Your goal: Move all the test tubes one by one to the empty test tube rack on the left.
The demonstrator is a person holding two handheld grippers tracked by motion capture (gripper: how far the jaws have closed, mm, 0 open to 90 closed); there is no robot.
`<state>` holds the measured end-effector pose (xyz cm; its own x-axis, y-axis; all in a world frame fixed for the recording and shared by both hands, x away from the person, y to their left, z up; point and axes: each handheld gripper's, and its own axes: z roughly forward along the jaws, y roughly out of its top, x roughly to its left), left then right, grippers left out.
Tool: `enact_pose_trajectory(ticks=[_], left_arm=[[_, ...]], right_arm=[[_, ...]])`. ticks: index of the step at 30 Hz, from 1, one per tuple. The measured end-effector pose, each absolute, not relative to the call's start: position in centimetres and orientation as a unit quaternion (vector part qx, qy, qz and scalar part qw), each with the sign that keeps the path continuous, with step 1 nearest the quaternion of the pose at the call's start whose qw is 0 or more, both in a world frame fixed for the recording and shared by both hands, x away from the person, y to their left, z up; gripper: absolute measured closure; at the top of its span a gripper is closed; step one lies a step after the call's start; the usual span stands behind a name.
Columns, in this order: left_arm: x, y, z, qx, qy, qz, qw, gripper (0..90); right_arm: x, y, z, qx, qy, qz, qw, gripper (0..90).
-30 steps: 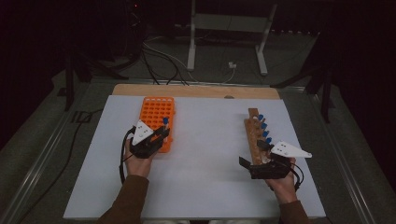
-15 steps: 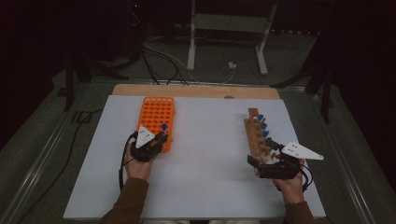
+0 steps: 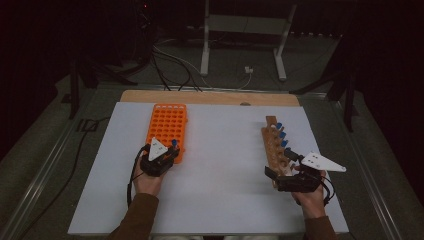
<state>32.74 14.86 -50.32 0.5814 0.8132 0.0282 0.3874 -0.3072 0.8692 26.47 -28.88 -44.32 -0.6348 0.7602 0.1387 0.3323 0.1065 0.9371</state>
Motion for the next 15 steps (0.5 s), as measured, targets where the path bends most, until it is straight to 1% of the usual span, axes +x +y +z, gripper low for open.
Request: enact_pose_trajectory(ticks=[7,10,12,14,15], left_arm=[[32.8,14.9,-50.2,0.768,0.397,0.236,0.444,76.8],[32.7,15.1,-50.0,0.76,0.401,0.234,0.454,65.4],[32.6,15.2,-49.7,0.754,0.408,0.233,0.459,61.5],[32.6,15.4,-49.2,0.748,0.42,0.229,0.46,55.3],[32.5,15.7,-49.0,0.743,0.423,0.229,0.465,54.8]], right_arm=[[26.5,-28.9,-44.4,0.382,0.717,0.549,0.195,0.0],[26.6,-28.9,-44.4,0.384,0.717,0.549,0.194,0.0],[26.6,-28.8,-44.3,0.383,0.716,0.549,0.196,0.0],[26.7,-28.7,-44.3,0.383,0.715,0.551,0.196,0.0],[26.7,-28.7,-44.2,0.383,0.716,0.55,0.197,0.0]])
